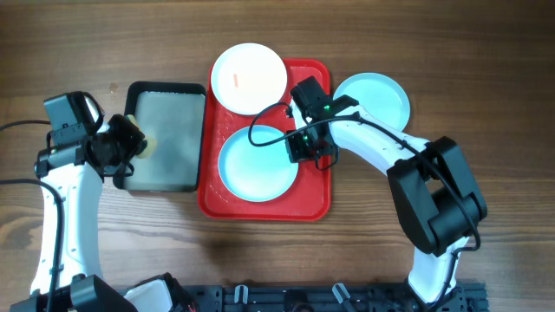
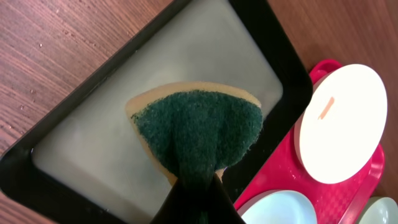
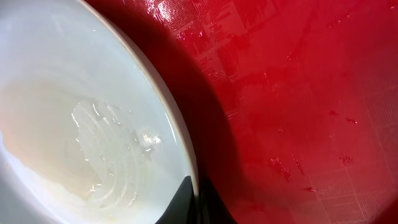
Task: Clean dirty plates on tray and stack at the side
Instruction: 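Move the sponge back over the black tray with the left gripper, then lift the plate with the right gripper and tilt it over the black tray, then carry the light-blue plate right onto the other light-blue plate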
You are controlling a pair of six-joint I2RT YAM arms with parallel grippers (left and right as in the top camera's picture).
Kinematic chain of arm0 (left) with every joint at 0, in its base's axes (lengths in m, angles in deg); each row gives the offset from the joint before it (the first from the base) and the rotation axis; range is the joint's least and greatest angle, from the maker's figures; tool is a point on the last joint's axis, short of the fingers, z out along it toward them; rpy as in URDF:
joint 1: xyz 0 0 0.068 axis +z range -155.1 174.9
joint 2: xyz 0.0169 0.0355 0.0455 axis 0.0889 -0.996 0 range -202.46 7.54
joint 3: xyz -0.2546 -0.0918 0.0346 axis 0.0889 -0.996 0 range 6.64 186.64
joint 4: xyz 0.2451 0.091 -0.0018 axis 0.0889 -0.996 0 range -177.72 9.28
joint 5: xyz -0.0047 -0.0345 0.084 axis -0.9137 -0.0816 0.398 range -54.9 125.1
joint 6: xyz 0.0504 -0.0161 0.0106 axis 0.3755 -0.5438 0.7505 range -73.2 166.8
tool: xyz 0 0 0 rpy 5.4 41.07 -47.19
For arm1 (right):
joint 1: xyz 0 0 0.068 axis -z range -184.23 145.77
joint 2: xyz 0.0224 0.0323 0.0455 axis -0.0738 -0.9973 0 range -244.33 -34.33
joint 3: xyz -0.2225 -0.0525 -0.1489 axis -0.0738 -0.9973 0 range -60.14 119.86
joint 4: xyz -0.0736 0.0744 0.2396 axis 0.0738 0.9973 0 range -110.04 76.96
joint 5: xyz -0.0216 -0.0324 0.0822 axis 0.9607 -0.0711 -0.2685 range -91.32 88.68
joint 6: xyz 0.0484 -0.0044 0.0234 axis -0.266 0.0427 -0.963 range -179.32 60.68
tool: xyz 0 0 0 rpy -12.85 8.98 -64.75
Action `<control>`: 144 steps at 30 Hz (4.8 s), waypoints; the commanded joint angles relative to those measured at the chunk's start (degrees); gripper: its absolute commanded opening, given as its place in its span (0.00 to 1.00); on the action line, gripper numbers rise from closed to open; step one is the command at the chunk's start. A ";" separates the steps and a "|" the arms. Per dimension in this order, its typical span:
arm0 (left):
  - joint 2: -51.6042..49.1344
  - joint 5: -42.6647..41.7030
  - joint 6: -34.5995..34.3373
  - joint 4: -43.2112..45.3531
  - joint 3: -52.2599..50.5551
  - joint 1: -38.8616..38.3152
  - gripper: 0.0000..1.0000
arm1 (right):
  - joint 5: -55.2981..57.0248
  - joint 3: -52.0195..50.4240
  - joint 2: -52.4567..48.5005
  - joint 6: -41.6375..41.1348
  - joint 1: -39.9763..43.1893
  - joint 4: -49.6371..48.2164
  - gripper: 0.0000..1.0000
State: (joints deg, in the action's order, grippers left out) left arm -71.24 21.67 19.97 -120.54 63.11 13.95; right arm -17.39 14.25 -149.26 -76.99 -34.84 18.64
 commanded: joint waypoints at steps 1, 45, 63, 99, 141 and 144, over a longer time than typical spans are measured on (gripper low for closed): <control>1.22 -1.09 1.14 -0.33 -0.20 0.26 0.04 | -0.48 0.17 0.52 -0.15 -0.31 -0.07 0.04; 30.99 -7.61 1.09 -2.75 -0.20 -3.93 0.04 | 23.10 0.37 10.19 -4.98 -13.51 -33.38 0.04; 31.01 -7.82 1.14 -3.28 -0.20 -3.93 0.04 | 37.29 0.37 2.84 38.62 -22.93 -67.21 0.04; 30.99 -7.80 1.14 -2.29 -0.20 -3.93 0.04 | 6.49 0.39 3.21 2.32 -15.43 -59.30 0.04; 27.61 -7.80 1.14 -2.05 -0.20 -3.93 0.04 | 20.24 0.11 10.99 7.17 34.60 -5.03 0.05; 27.61 -7.80 1.14 -2.05 -0.20 -3.93 0.04 | 20.13 0.09 10.80 7.08 34.60 -4.31 0.05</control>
State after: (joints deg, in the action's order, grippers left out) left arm -43.68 15.00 19.97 -122.96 63.04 10.25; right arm -0.04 14.14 -139.69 -70.70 -0.33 13.85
